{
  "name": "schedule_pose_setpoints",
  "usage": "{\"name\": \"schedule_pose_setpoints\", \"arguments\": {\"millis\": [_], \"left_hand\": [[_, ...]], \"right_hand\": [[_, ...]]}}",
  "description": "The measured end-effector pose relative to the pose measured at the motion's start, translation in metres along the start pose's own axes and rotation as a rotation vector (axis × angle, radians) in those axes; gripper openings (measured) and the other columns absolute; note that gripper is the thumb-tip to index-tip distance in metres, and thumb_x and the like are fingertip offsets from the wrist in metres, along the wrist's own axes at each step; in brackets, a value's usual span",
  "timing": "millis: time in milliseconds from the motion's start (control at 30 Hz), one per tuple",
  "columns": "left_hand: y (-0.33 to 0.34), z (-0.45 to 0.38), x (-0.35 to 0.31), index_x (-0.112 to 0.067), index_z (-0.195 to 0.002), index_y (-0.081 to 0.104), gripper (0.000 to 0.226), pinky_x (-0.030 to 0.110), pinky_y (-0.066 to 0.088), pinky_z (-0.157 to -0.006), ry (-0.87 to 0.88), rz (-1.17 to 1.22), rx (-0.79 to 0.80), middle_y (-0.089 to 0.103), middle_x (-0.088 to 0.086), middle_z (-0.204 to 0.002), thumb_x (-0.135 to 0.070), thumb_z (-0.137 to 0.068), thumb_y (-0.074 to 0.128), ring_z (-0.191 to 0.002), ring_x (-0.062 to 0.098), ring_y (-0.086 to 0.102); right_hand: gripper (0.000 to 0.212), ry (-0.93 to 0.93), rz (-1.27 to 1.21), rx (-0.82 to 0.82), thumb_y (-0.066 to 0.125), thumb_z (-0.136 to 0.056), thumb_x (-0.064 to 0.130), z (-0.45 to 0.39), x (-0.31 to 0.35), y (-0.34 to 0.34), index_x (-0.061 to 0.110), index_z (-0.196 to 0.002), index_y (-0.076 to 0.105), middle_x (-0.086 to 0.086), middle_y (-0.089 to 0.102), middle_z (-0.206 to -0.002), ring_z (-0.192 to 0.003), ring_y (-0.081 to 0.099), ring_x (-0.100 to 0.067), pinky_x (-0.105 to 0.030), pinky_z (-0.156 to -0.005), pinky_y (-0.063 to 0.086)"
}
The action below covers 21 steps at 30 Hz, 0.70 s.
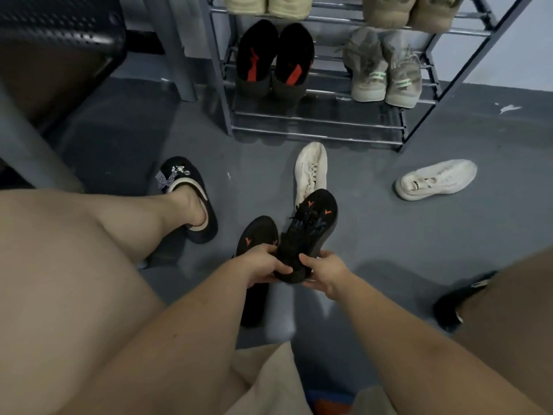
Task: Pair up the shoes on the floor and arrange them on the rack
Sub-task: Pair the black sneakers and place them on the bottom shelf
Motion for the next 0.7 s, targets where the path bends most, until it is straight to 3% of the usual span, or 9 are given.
{"name": "schedule_pose_setpoints", "arguments": {"millis": [67, 167, 267, 333, 467, 700], "left_hand": [[-0.015, -0.003, 0.009, -0.015, -0.131, 0.053, 0.051, 0.03, 0.045, -0.092, -0.007, 0.058, -0.084, 0.058, 0.005, -0.126, -0.009, -0.082, 0.069, -0.113, 0.022, 0.055], [-0.055, -0.012, 0.032, -0.011, -0.14, 0.043, 0.068, 0.042, 0.04, -0.105, -0.043, 0.112, -0.342, 0.051, 0.012, -0.136, -0.023, -0.08, 0.073, -0.121, 0.032, 0.051], [-0.07, -0.024, 0.052, 0.0, -0.135, 0.045, 0.06, 0.041, 0.043, -0.103, -0.113, 0.085, -0.414, 0.055, 0.015, -0.132, -0.02, -0.083, 0.07, -0.118, 0.035, 0.054], [-0.067, -0.031, 0.062, 0.001, -0.135, 0.044, 0.06, 0.041, 0.042, -0.104, -0.161, 0.093, -0.403, 0.053, 0.017, -0.134, -0.021, -0.085, 0.068, -0.12, 0.035, 0.052], [-0.05, -0.04, 0.08, -0.001, -0.141, 0.038, 0.067, 0.043, 0.038, -0.107, -0.282, 0.122, -0.312, 0.047, 0.017, -0.14, -0.033, -0.088, 0.064, -0.126, 0.035, 0.047], [-0.055, -0.047, 0.087, -0.006, -0.143, 0.036, 0.072, 0.034, 0.033, -0.107, -0.373, 0.032, -0.208, 0.041, 0.009, -0.147, -0.04, -0.085, 0.065, -0.133, 0.028, 0.039]], "right_hand": [[0.039, 0.032, -0.011, 0.005, 0.056, -0.093, 0.004, -0.007, -0.005, 0.003, 0.002, -0.129, 0.042, -0.017, 0.059, -0.119, -0.109, 0.06, -0.035, -0.026, -0.044, 0.054], [0.044, 0.04, 0.079, -0.027, 0.055, -0.092, -0.002, -0.018, -0.014, -0.004, 0.002, -0.133, 0.04, -0.018, 0.057, -0.125, -0.1, 0.058, -0.032, -0.028, -0.048, 0.052], [0.049, 0.043, 0.136, -0.05, 0.055, -0.09, -0.007, -0.035, -0.027, -0.019, 0.002, -0.136, 0.038, -0.017, 0.054, -0.126, -0.109, 0.057, -0.036, -0.041, -0.07, 0.054], [0.052, 0.062, 0.144, -0.058, 0.054, -0.089, -0.009, -0.045, -0.035, -0.026, 0.004, -0.137, 0.037, -0.018, 0.052, -0.133, -0.116, 0.055, -0.04, -0.047, -0.079, 0.05], [0.058, 0.098, 0.214, -0.022, 0.057, -0.086, -0.01, -0.061, -0.049, -0.034, 0.008, -0.138, 0.036, -0.017, 0.051, -0.135, -0.101, 0.056, -0.032, -0.036, -0.058, 0.048], [0.065, 0.191, 0.291, 0.037, 0.06, -0.084, -0.01, -0.076, -0.078, -0.038, 0.012, -0.139, 0.033, -0.017, 0.048, -0.135, -0.1, 0.053, -0.032, -0.033, -0.054, 0.048]]}}
Point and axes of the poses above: each hand's wrist, its own z-axis away from the middle knuckle, its own y-axis out of the palm, x = y × z, the point moved 7 cm from there along -z, towards the middle knuckle
